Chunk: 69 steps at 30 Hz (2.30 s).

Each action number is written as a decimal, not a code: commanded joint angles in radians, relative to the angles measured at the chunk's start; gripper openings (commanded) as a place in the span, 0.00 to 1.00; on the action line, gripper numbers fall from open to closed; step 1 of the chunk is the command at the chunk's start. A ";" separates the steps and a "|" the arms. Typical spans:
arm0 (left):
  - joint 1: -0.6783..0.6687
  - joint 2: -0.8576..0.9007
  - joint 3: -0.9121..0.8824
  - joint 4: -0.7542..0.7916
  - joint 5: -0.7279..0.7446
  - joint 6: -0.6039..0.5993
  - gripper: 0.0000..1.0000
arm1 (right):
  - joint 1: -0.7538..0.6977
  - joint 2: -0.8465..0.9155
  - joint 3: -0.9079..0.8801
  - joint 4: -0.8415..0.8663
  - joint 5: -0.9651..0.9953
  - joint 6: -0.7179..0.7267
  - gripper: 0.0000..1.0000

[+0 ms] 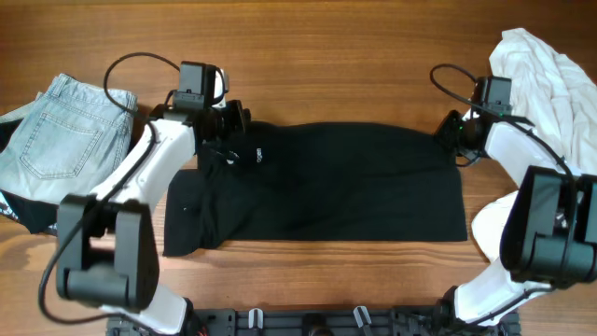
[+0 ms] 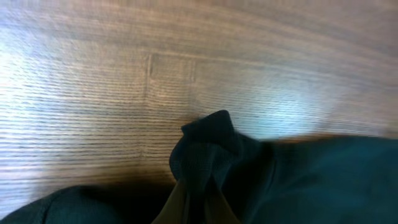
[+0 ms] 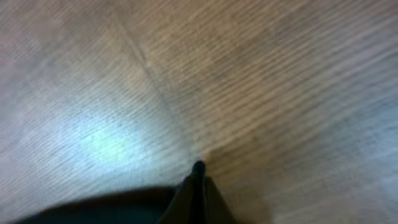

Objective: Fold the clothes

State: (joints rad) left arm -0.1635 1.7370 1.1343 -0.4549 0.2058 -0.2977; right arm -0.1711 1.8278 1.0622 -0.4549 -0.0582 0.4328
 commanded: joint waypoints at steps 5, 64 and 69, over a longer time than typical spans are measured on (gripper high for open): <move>0.005 -0.189 -0.002 -0.216 -0.017 -0.005 0.04 | -0.006 -0.185 0.079 -0.285 0.209 -0.039 0.04; 0.008 -0.001 -0.051 -0.765 -0.184 -0.166 0.04 | -0.006 -0.188 0.075 -0.642 0.192 -0.142 0.59; 0.031 -0.003 -0.044 -0.640 -0.227 -0.209 0.06 | -0.006 -0.187 0.074 -0.660 0.192 -0.142 0.62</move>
State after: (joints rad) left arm -0.1425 1.7355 1.0706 -1.1316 0.0444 -0.4614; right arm -0.1738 1.6470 1.1339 -1.1072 0.1390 0.3004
